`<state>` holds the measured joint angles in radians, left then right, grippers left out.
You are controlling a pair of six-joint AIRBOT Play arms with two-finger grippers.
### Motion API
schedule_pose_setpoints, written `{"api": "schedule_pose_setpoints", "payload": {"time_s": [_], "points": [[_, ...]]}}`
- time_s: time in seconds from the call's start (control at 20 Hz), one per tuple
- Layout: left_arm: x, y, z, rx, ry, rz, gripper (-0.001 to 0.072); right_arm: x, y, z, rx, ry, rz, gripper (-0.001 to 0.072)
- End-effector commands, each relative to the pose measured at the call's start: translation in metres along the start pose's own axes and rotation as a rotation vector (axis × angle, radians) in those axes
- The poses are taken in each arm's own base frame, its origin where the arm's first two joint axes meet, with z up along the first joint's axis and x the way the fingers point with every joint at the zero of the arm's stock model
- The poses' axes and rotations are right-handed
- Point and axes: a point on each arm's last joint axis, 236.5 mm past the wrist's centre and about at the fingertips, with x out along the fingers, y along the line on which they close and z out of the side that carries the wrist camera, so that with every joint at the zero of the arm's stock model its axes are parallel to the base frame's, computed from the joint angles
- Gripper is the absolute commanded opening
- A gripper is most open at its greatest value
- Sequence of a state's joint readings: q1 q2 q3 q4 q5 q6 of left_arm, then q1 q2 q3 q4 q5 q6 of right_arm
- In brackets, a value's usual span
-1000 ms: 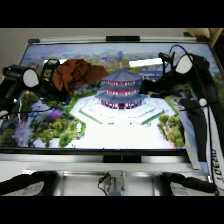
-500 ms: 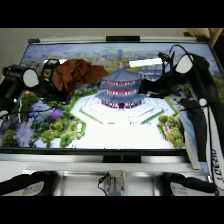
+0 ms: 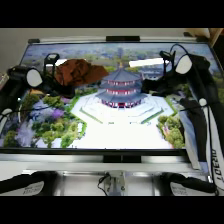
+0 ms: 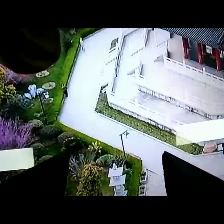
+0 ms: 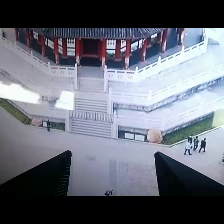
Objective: Fold the shirts.
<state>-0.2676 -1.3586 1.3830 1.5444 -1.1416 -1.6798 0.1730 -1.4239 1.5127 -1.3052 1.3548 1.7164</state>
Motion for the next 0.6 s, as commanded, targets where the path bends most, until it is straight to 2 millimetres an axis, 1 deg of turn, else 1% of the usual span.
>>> {"api": "schedule_pose_setpoints", "payload": {"time_s": [0.0,0.1,0.15,0.2,0.25,0.35,0.45,0.55], "points": [[0.033,0.048,0.022,-0.063,-0.017,0.098,0.0688,0.001,-0.003,-0.011,-0.005,0.048,-0.012,0.0640],[0.065,0.098,0.028,-0.161,0.044,0.141,0.0691,0.003,-0.006,-0.023,-0.003,0.107,-0.021,0.0640],[0.080,0.120,0.029,-0.222,0.075,0.139,0.0691,0.006,-0.008,-0.031,0.000,0.147,-0.026,0.0640],[0.095,0.133,0.029,-0.287,0.104,0.110,0.0691,0.008,-0.008,-0.038,-0.001,0.181,-0.026,0.0640],[0.111,0.138,0.029,-0.356,0.125,0.058,0.0691,0.010,-0.008,-0.043,-0.005,0.207,-0.025,0.0640],[0.139,0.141,0.031,-0.461,0.138,-0.034,0.0691,0.012,-0.006,-0.043,-0.017,0.213,-0.011,0.0640],[0.160,0.144,0.033,-0.505,0.124,-0.068,0.0690,0.013,-0.004,-0.039,-0.017,0.196,-0.003,0.0640],[0.174,0.143,0.037,-0.490,0.097,-0.073,0.0688,0.014,-0.003,-0.035,-0.017,0.178,0.000,0.0640]]}}
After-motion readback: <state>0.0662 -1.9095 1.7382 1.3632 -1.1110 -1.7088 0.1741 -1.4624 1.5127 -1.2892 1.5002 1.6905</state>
